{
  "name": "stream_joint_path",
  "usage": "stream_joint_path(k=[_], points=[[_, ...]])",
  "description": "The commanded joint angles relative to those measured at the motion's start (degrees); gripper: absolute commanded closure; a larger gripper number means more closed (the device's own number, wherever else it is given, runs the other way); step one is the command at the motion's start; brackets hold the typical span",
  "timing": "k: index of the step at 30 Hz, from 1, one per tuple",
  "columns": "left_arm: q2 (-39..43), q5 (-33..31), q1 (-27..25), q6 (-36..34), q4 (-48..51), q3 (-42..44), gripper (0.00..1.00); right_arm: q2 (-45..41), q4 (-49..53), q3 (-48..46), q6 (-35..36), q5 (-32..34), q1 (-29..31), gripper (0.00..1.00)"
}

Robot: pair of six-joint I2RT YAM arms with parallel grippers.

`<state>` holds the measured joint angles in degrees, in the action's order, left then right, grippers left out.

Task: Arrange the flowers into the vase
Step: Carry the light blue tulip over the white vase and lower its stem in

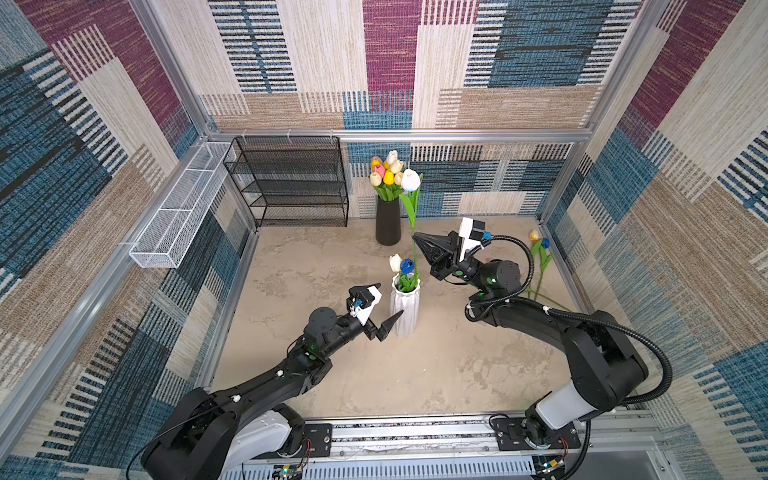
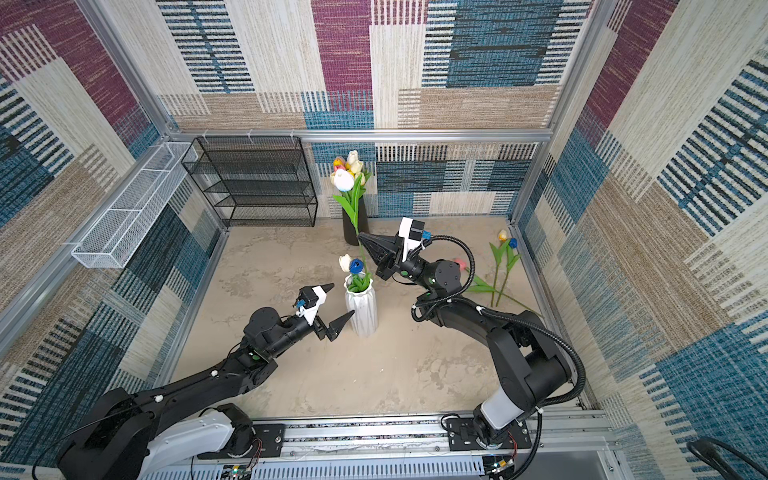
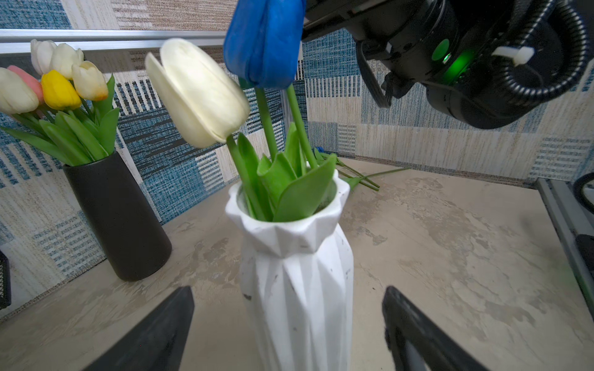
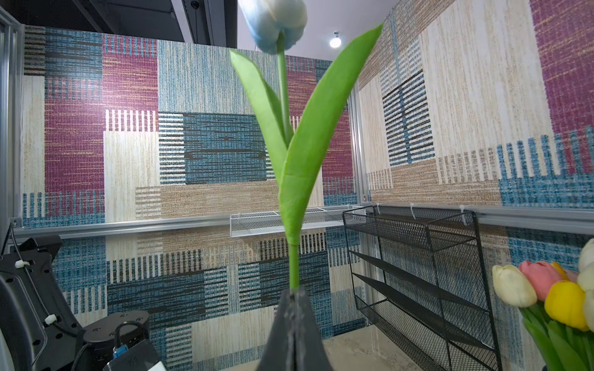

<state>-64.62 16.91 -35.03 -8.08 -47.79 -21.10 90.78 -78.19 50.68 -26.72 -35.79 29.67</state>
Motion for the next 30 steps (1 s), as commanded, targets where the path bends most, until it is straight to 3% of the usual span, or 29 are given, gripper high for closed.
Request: stream_joint_path(k=[1,15,28,30], points=[[-0.57,0.19,-0.04,-1.59,-1.91,0.05,0.05,0.91,-9.76,-0.09,-1.01,0.28,0.21,1.0],[-1.12,-0.1,-0.04,-2.02,-1.94,-0.09,0.06,-1.28,-11.88,-5.87,1.66,-0.46,0.56,1.0],[-0.9,-0.01,-0.04,-1.63,-2.4,0.26,0.06,-1.58,-6.91,-8.57,6.62,-2.12,1.18,1.0],[-0.64,-0.21,0.0,-1.72,-2.3,0.36,0.06,-2.05,-5.4,-9.46,8.33,-2.04,1.35,0.94]])
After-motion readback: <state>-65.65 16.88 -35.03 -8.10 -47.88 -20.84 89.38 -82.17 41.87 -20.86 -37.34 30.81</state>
